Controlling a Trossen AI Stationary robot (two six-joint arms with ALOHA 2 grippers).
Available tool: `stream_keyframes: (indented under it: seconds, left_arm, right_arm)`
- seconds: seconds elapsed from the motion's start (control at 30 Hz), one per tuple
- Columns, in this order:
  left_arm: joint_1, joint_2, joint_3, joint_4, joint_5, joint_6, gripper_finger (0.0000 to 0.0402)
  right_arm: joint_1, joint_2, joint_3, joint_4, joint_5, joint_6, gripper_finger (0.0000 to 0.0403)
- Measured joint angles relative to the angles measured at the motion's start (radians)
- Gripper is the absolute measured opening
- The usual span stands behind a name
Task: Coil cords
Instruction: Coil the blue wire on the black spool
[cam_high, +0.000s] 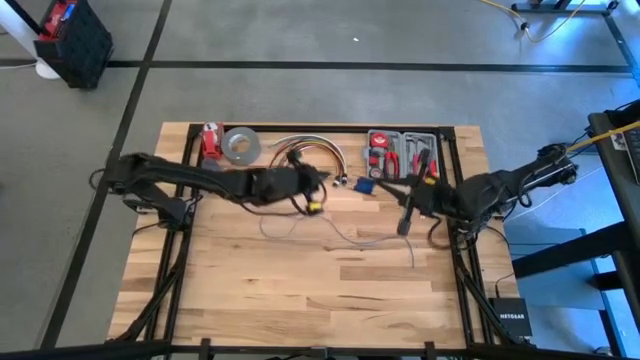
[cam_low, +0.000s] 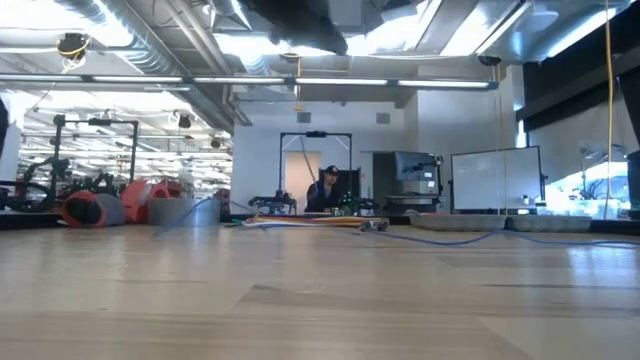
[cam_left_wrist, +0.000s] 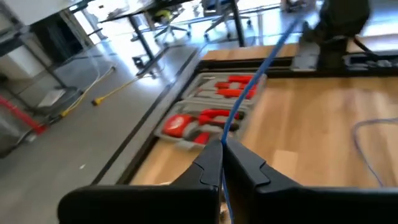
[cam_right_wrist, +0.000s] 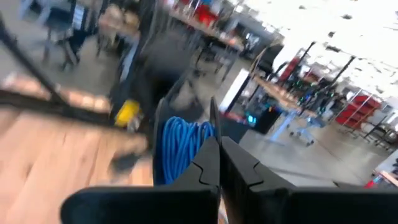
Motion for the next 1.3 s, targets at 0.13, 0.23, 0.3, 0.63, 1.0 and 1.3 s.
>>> stream_keyframes:
  seconds: [0.13,0.23,0.3,0.63,1.0,1.3]
  left_arm:
    - [0.024,-0.133,0.000,-0.112,0.072,-0.047,0.0001]
    - [0.022,-0.209,0.000,-0.133,0.140,-0.073,0.0000]
    - [0.012,-0.242,0.001,-0.128,0.168,-0.085,0.0000]
    - [-0.070,-0.180,0.001,0.042,0.202,-0.104,0.0000]
    - [-0.106,0.007,0.003,0.172,0.199,-0.100,0.0000]
    - [-0.095,0.126,0.011,0.254,0.101,0.009,0.0000]
  right_arm:
    - [-0.004,0.039,-0.001,-0.132,0.036,0.044,0.0001]
    - [-0.021,0.081,-0.001,-0.196,0.115,0.051,0.0001]
    - [-0.041,0.116,-0.002,-0.222,0.153,0.053,0.0001]
    - [-0.191,0.291,-0.005,-0.102,0.142,0.058,0.0001]
    - [-0.247,0.320,-0.005,0.218,0.121,-0.008,0.0001]
    - [-0.184,0.251,0.014,0.289,0.070,-0.107,0.0001]
